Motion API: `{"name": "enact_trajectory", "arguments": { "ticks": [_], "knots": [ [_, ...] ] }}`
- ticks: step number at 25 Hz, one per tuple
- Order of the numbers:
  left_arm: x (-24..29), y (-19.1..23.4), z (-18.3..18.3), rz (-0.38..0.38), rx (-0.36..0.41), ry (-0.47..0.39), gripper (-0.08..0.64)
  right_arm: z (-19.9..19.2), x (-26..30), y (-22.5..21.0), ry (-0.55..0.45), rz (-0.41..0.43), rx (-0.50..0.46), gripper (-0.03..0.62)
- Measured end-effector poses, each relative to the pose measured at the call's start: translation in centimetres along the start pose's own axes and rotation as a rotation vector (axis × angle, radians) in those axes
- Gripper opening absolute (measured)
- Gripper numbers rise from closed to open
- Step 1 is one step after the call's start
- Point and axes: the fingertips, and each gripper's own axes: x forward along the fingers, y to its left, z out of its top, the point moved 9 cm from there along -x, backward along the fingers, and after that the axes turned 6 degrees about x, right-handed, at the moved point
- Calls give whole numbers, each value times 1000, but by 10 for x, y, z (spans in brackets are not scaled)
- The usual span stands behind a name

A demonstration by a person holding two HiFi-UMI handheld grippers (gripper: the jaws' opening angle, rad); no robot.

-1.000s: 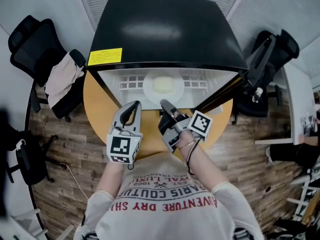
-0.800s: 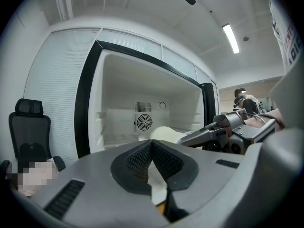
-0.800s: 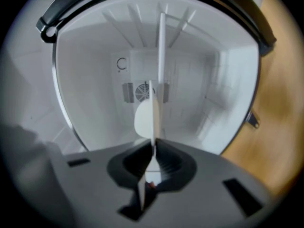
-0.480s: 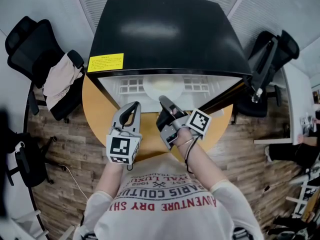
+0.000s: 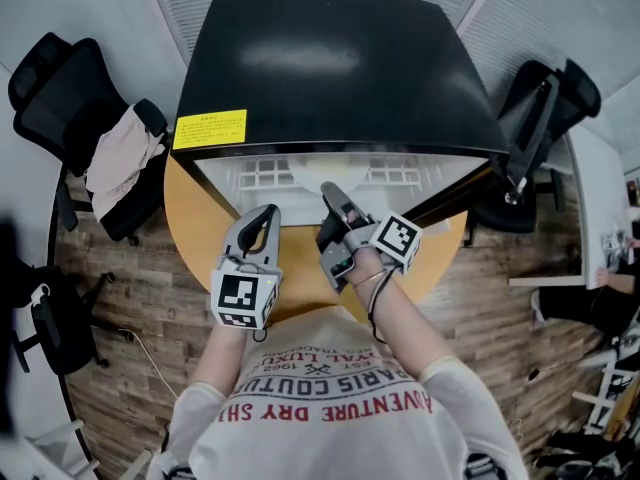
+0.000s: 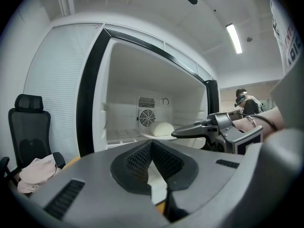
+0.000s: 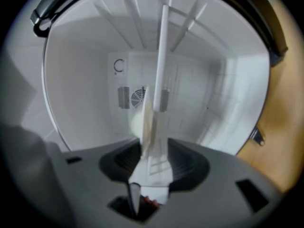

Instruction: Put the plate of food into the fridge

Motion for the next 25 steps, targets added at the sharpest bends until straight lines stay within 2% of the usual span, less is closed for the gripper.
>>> {"name": "enact_trajectory", "arguments": {
  "ticks": [8,15,17,18,19,22,25],
  "knots": [
    [1,-6,3,-5,12,-4,29,1,0,3,15,-7,-25,192],
    [-4,-14,7,2,21,-9,29,-2,-19,8,24,27,-44,190],
    [-7,-19,8,2,21,-12,29,-4,-29,11,34,28,-82,171],
    [-9,-22,8,1,21,-13,28,-4,-35,12,39,26,-114,83],
    [-11,-25,9,1,24,-15,29,-3,-40,14,41,27,-152,38],
    [-16,-36,12,-2,30,-21,29,-3,-57,17,43,6,-271,29],
    [-20,-47,14,-6,28,-25,29,-9,-73,16,70,-48,-341,28]
  ]
}}
